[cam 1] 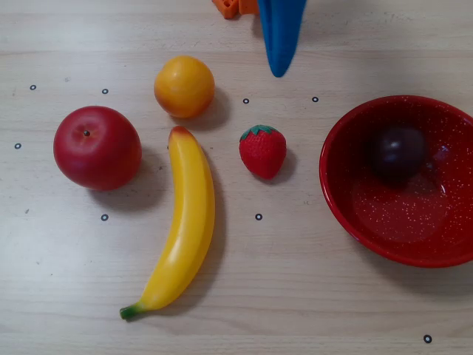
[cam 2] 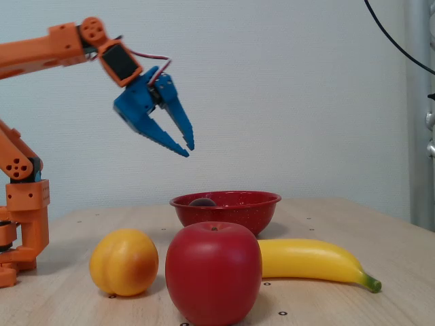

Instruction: Put plum in the red bowl.

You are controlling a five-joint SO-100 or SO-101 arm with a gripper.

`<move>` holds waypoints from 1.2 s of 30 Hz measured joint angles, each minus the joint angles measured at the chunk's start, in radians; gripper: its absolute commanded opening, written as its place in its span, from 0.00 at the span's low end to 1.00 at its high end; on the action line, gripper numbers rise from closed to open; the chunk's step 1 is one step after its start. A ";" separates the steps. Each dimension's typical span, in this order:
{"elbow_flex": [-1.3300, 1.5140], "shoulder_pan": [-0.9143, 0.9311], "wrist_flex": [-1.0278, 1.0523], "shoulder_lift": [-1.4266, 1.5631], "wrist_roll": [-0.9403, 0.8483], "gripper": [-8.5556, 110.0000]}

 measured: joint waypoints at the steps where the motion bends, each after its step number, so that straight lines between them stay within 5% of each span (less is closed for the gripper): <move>1: 0.054 -0.009 -0.031 0.046 0.000 0.07; 17: 1.017 -0.106 -0.380 0.845 -0.083 0.07; 36: 1.111 -0.109 -0.192 0.960 -0.222 0.08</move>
